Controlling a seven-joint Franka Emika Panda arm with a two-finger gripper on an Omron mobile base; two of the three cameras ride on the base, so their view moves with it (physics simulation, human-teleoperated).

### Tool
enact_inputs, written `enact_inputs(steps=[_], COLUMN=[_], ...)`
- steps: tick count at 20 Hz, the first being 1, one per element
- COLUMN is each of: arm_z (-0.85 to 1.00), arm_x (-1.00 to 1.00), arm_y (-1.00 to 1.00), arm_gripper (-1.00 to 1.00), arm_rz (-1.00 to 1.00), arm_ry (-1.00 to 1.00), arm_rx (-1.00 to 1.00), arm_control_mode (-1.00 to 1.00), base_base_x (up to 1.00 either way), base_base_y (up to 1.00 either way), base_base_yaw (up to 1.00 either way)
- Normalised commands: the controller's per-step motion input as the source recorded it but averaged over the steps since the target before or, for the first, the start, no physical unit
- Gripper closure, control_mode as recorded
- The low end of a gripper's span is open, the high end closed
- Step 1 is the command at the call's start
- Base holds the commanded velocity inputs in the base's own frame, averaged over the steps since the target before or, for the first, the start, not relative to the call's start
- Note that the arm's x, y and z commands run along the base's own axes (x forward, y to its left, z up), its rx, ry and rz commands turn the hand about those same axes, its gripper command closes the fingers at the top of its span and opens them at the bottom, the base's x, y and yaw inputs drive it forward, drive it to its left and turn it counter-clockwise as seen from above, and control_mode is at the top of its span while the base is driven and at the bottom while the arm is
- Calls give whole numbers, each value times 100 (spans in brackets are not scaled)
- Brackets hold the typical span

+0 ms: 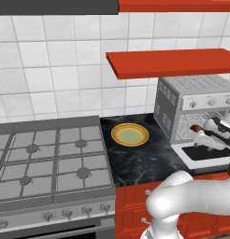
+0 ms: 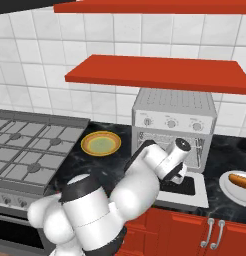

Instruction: Open the toaster oven door. Place the hotdog bun on the top rack in the toaster oven and place the chicken drumstick on the bottom rack.

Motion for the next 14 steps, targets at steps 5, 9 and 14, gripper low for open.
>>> enact_inputs(steps=[5,9,14], arm_z=[-10,-9,-1], arm_x=[34,31,36], arm_y=[-15,-18,-16], arm_gripper=[-100,-100,-100], arm_rz=[0,0,0], arm_ry=[4,4,1], arm_rx=[0,0,0], arm_control_mode=[-100,-100,-100], base_base_x=[0,0,0], base_base_y=[0,0,0], base_base_yaw=[0,0,0])
